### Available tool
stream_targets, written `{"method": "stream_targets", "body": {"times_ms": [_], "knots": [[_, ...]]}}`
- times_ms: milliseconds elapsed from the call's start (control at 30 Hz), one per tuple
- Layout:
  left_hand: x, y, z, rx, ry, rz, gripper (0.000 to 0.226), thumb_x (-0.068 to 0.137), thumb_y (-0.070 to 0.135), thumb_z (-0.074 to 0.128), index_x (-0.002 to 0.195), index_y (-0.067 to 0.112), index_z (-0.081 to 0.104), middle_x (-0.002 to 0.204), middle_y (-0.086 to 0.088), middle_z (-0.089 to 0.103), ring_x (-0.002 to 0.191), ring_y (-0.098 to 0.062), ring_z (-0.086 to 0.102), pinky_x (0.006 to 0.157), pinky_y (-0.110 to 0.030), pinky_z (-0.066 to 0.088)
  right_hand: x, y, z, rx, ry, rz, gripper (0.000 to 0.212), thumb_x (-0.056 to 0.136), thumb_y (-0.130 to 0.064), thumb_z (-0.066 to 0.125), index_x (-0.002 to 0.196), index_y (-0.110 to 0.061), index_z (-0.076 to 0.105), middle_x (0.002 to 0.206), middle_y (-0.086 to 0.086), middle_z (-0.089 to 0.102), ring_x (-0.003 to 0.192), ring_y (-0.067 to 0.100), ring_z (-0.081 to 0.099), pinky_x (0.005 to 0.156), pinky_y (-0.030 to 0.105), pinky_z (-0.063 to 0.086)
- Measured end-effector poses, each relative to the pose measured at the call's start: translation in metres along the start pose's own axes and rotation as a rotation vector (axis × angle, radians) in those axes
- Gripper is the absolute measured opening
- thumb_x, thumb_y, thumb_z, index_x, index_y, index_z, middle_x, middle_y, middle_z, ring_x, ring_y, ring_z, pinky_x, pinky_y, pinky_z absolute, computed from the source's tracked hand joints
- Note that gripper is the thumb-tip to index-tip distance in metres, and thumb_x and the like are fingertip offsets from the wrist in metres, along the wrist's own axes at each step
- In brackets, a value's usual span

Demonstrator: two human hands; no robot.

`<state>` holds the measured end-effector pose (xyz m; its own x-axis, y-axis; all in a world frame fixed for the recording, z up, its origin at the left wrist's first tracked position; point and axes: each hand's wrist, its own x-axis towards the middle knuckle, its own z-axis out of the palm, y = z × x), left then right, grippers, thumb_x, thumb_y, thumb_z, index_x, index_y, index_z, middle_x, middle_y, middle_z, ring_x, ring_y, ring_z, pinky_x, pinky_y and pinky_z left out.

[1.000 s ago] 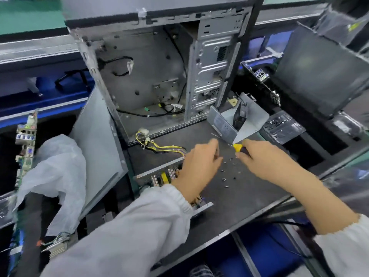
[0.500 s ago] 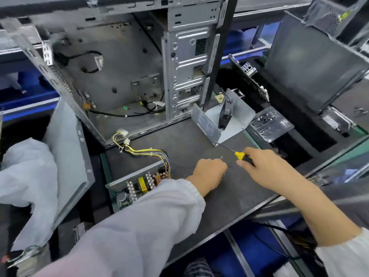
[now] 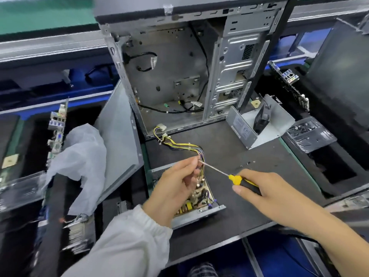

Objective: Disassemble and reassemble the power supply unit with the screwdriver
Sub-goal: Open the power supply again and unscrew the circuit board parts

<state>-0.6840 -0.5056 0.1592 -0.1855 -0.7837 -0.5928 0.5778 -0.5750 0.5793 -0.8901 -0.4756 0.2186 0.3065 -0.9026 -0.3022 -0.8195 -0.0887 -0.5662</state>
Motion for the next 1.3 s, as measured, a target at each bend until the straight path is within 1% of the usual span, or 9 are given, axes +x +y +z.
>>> {"method": "stream_targets", "body": {"times_ms": [167,333,500,667,800,933,1133,1233,1300], "knots": [[-0.016,0.002,-0.029,-0.103,0.088,-0.051,0.018,0.068,0.016,0.074,0.086,0.012,0.077,0.073,0.004,0.069,0.055,-0.001,0.06,0.044,-0.009,0.046,0.003,-0.021,0.017,-0.052,-0.051,-0.035,0.013,0.094,-0.041,0.049,0.089,-0.029,0.052,0.06,-0.005,0.045,0.056,0.007,0.038,0.057,0.025,0.034],[-0.024,0.0,-0.051,-0.101,0.085,-0.024,0.01,0.067,0.017,0.077,0.077,0.017,0.081,0.068,0.006,0.064,0.056,-0.003,0.06,0.045,-0.01,0.047,0.006,-0.038,0.026,-0.16,-0.071,-0.068,0.017,0.095,-0.042,0.046,0.094,-0.026,0.051,0.066,-0.007,0.047,0.066,0.01,0.04,0.067,0.032,0.043],[-0.031,-0.002,-0.066,-0.085,0.088,0.013,0.02,0.066,0.016,0.078,0.085,0.013,0.08,0.068,0.004,0.065,0.056,-0.004,0.061,0.045,-0.012,0.047,0.006,-0.05,0.032,-0.276,-0.101,-0.095,0.014,0.096,-0.045,0.043,0.088,-0.036,0.036,0.069,-0.01,0.045,0.071,0.014,0.041,0.069,0.033,0.044],[-0.036,-0.001,-0.081,0.038,0.057,0.104,0.017,0.065,0.019,0.079,0.081,0.015,0.08,0.07,0.004,0.066,0.058,-0.004,0.06,0.047,-0.012,0.048,0.006,-0.056,0.038,-0.335,-0.073,-0.126,0.02,0.096,-0.044,0.042,0.094,-0.025,0.047,0.072,-0.009,0.049,0.074,0.017,0.049,0.069,0.033,0.044],[-0.04,0.004,-0.093,0.186,0.022,0.216,0.014,0.062,0.02,0.081,0.076,0.018,0.078,0.07,0.001,0.065,0.059,-0.006,0.061,0.051,-0.014,0.048,0.008,-0.056,0.045,-0.081,-0.165,-0.105,0.029,0.095,-0.04,0.048,0.088,-0.013,0.054,0.058,-0.006,0.048,0.055,0.008,0.041,0.059,0.025,0.037],[-0.042,0.01,-0.102,0.231,-0.058,0.231,0.015,0.061,0.021,0.082,0.075,0.016,0.077,0.066,0.0,0.064,0.056,-0.006,0.06,0.052,-0.015,0.048,0.011,-0.061,0.041,0.234,-0.32,0.0,0.022,0.095,-0.032,0.052,0.094,-0.01,0.053,0.05,-0.004,0.052,0.042,0.002,0.038,0.047,0.01,0.031],[-0.043,0.004,-0.106,0.176,-0.057,0.218,0.011,0.063,0.021,0.08,0.074,0.018,0.076,0.068,-0.002,0.064,0.058,-0.007,0.059,0.052,-0.016,0.048,0.014,-0.07,0.04,0.358,-0.311,0.044,0.029,0.096,-0.028,0.051,0.084,-0.004,0.062,0.063,-0.001,0.055,0.043,0.012,0.033,0.04,0.017,0.027],[-0.044,-0.003,-0.106,0.076,-0.062,0.226,0.005,0.07,0.017,0.075,0.074,0.019,0.077,0.07,0.0,0.065,0.061,-0.007,0.061,0.051,-0.015,0.048,0.013,-0.073,0.044,0.392,-0.319,0.086,0.035,0.097,-0.028,0.049,0.086,0.003,0.061,0.06,-0.002,0.051,0.046,0.015,0.03,0.039,0.018,0.024],[-0.045,-0.005,-0.107,0.044,-0.073,0.221,0.007,0.071,0.018,0.075,0.078,0.019,0.077,0.072,0.0,0.066,0.062,-0.007,0.062,0.051,-0.015,0.049,0.012,-0.076,0.045,0.394,-0.322,0.088,0.036,0.097,-0.029,0.048,0.081,0.0,0.06,0.054,-0.006,0.049,0.048,0.016,0.03,0.039,0.017,0.024]]}}
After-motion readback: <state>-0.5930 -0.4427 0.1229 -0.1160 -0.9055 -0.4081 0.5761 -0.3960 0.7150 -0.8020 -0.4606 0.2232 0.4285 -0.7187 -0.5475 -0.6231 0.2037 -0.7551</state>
